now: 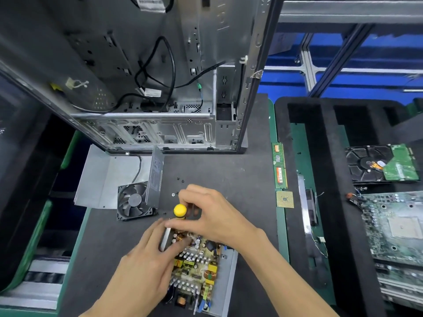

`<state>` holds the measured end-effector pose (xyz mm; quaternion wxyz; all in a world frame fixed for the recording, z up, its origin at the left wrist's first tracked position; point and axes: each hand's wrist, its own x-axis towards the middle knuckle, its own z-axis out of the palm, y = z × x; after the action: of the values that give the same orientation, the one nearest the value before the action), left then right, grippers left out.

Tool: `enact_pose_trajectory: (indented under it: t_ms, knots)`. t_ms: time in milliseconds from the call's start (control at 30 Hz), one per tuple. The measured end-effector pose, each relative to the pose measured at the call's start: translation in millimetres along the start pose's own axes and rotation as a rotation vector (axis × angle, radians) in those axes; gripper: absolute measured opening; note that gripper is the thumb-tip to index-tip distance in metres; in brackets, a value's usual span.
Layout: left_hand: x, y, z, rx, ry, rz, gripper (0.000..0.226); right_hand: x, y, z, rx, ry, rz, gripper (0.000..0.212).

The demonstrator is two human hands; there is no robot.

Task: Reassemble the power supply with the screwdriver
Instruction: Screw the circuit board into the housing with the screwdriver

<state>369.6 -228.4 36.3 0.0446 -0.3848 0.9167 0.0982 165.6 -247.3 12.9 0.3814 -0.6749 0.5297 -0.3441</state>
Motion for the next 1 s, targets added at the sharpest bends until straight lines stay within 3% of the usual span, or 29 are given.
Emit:
enact_pose_trajectory:
  t_ms: [100, 200, 300, 400, 500, 600, 867, 1000]
  knots:
    - [-15, -11, -21, -0.127, 0.093, 0.030, 0.038, 1, -3, 3, -0.054, 0.012, -0.014, 0.046]
    - [-10, -20, -51, -0.347, 0.272, -0.099, 0.021, 4, -11, 9, -0.101, 0.020, -0.044, 0.046]
    - [15, -20, -73, -0.326, 0.300, -0.094, 0.033, 8, -21, 14, -0.131, 0.012, -0.064, 0.040]
    - [35, -17, -84, -0.259, 0.261, -0.010, 0.023, 10, -24, 13, -0.148, -0.015, -0.046, 0.033]
    - [44, -19, -86, -0.254, 0.242, 0.035, 0.022, 10, -28, 11, -0.150, -0.020, -0.036, 0.042]
    - [46, -19, -85, -0.238, 0.177, 0.030, 0.021, 8, -30, 11, -0.144, -0.025, -0.030, 0.038]
    - [47, -22, -96, -0.065, -0.051, 0.221, 0.017, -12, -31, 8, -0.018, 0.072, 0.043, 0.006]
    - [47, -21, -96, -0.056, -0.071, 0.271, 0.022, -14, -28, 9, -0.022, 0.146, 0.064, 0.029]
